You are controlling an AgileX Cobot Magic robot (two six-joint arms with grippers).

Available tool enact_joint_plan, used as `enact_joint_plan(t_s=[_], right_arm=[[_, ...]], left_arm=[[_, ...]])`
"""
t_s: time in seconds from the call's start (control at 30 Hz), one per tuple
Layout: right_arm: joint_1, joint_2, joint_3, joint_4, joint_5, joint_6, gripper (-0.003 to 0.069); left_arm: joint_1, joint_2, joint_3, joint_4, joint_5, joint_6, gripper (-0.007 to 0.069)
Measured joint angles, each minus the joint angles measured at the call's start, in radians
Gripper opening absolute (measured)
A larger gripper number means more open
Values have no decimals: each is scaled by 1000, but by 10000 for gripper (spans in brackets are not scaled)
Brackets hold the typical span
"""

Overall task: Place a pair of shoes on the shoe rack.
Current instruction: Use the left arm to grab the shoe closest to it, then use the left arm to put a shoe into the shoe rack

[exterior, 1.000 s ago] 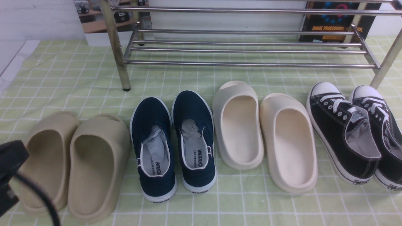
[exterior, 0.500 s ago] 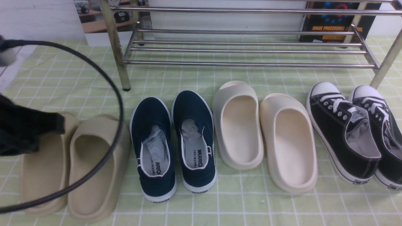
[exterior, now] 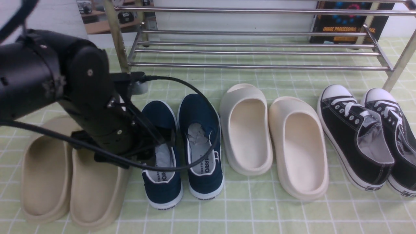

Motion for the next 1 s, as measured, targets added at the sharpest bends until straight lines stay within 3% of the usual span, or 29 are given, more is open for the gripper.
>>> enact_joint_plan(t_s=[0.07,0.23,0.4,0.67,1.0], right_arm=[[0,0,0,0,0,0,244],[0,0,0,0,0,0,244],[0,0,0,0,0,0,244],[0,0,0,0,0,0,244],[0,0,0,0,0,0,244]], left_arm=[[0,50,0,-1,-40,-21,451],[0,131,-1,17,-78,-50,447],[0,194,-1,23,-85,-52,351],[0,209,-2,53,-88,-78,36],[1,-31,-1,60,-9,-84,22]])
